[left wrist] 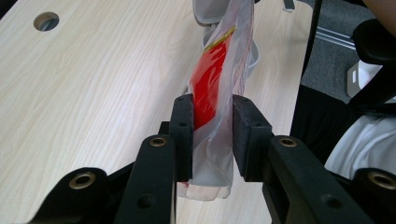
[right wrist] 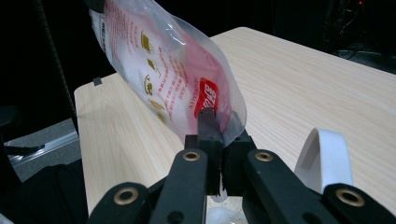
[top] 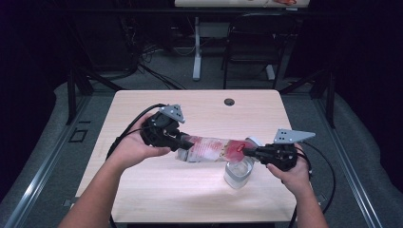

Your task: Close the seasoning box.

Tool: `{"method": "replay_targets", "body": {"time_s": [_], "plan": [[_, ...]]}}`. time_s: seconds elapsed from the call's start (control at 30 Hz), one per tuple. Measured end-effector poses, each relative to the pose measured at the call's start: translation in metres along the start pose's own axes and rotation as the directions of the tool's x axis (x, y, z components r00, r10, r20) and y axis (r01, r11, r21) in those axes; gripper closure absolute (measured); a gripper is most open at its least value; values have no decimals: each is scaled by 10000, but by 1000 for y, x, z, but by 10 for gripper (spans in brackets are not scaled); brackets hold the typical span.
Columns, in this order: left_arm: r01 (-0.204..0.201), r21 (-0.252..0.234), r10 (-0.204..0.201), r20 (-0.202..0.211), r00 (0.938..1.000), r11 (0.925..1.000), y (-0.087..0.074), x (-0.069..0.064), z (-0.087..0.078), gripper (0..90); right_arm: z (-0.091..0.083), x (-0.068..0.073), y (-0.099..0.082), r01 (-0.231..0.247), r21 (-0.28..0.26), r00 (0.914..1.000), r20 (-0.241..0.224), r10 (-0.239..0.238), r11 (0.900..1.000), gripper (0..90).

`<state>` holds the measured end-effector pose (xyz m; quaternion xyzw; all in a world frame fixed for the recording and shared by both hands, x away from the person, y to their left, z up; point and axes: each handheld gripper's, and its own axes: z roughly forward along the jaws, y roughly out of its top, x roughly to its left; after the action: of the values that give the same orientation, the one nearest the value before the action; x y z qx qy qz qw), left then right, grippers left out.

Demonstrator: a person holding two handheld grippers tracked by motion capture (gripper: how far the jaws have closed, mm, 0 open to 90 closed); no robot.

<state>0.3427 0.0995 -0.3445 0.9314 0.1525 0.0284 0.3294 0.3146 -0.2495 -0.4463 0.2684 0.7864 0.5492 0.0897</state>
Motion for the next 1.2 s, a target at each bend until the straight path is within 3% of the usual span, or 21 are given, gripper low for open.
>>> {"method": "replay_targets", "body": {"time_s": [1.2], "plan": [[-101, -92, 102, 39, 9999, 9999, 10, 0, 1, 720, -3, -6, -4, -187, 41, 9998, -7, 187, 9998, 886]]}}
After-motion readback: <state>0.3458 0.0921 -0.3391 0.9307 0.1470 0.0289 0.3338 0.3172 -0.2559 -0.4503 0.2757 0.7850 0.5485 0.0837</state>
